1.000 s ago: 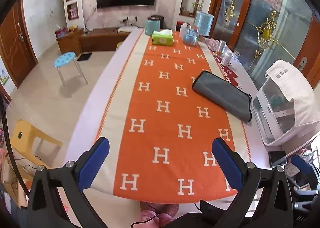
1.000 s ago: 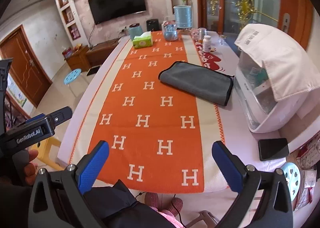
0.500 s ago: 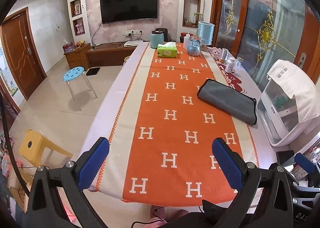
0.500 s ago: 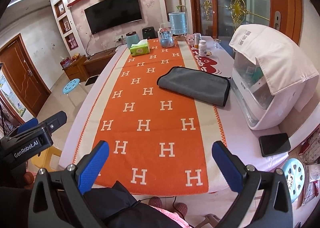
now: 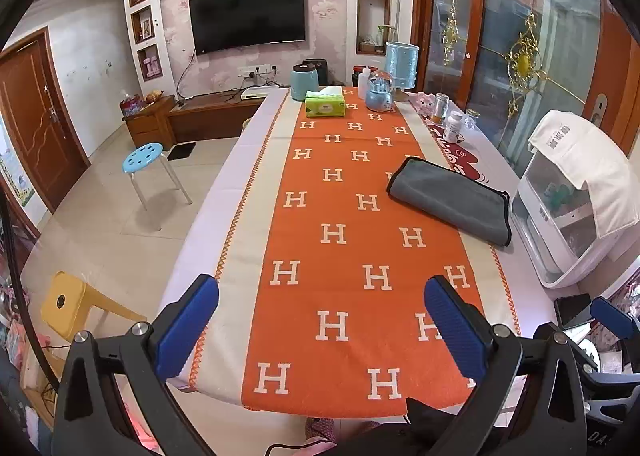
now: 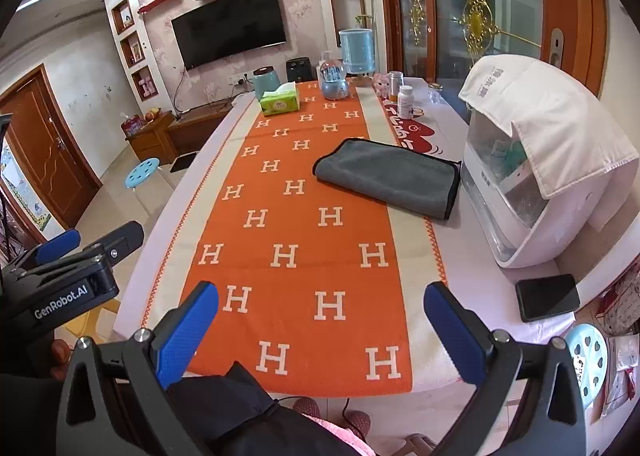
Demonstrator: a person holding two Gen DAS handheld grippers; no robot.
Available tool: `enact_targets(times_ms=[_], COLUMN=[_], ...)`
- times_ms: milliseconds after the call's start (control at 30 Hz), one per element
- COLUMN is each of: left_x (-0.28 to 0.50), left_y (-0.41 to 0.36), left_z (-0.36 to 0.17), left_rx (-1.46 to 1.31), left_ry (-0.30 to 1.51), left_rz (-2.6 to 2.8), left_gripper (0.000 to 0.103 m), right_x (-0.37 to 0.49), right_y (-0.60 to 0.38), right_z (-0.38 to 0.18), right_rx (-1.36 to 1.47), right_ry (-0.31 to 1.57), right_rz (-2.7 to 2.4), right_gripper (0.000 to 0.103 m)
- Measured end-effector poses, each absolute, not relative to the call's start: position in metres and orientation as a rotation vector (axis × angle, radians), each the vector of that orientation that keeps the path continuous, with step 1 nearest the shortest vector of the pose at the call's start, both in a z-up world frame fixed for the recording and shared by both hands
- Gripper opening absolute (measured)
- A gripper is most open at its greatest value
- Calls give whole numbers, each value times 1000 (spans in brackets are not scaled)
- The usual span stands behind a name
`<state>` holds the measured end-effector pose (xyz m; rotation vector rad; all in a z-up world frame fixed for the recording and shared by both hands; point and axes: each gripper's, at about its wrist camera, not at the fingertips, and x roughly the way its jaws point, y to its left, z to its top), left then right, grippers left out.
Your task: Fold towel
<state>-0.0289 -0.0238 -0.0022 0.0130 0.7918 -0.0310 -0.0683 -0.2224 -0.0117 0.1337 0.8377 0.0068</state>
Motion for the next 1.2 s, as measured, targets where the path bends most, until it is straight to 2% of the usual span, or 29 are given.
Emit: enact_targets(times_ms=[1200], left_x=[-23], left_y=[-24], left_z=[-7], left_rx=[22], left_ry=[803], left_rz=[-30], left_gripper=[102], right_x=[-54], right_y=[-225], right_z=[-25], right_rx=[147], right_ry=[890], right_rz=[18], right_gripper=[103])
